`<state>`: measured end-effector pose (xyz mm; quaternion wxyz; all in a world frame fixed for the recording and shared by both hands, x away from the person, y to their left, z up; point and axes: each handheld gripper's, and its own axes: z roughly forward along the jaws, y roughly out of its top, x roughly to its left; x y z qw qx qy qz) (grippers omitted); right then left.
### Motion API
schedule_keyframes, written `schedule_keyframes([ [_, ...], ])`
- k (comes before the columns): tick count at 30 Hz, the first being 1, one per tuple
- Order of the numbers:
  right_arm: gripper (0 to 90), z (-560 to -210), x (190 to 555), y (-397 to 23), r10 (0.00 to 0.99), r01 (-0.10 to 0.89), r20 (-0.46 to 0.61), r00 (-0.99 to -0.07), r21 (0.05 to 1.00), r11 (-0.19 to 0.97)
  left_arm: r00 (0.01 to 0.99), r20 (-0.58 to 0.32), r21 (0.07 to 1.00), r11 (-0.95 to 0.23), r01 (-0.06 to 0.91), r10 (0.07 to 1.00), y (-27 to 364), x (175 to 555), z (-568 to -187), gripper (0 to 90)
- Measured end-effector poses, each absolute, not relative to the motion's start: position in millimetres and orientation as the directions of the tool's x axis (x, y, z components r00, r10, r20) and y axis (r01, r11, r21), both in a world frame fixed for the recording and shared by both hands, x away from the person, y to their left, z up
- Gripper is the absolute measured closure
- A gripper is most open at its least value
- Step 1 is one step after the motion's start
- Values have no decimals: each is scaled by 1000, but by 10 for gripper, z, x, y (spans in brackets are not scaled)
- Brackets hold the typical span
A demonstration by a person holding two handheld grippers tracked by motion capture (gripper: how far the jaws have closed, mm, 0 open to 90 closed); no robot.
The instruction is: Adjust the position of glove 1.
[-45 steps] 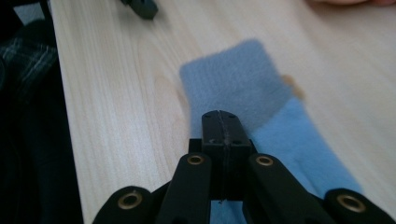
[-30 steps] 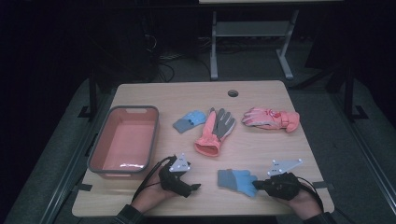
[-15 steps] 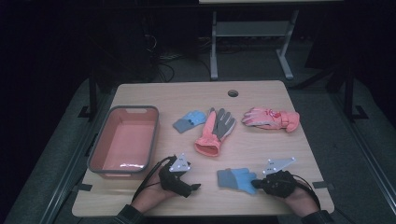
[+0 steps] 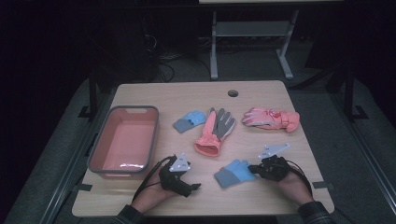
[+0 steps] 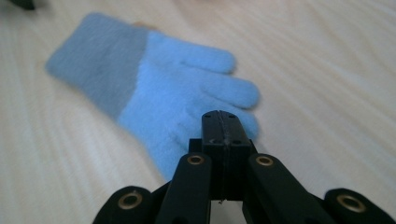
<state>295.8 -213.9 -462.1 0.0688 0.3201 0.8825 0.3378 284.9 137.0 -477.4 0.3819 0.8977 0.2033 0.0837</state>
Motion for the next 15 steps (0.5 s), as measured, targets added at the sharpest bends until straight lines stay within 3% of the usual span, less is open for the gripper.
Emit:
schedule_keyframes([
  [15, 875, -4615, 3213, -2132, 638, 532, 117, -761, 674, 512, 900, -7, 719, -623, 307, 436, 1367, 2846, -4772, 123],
])
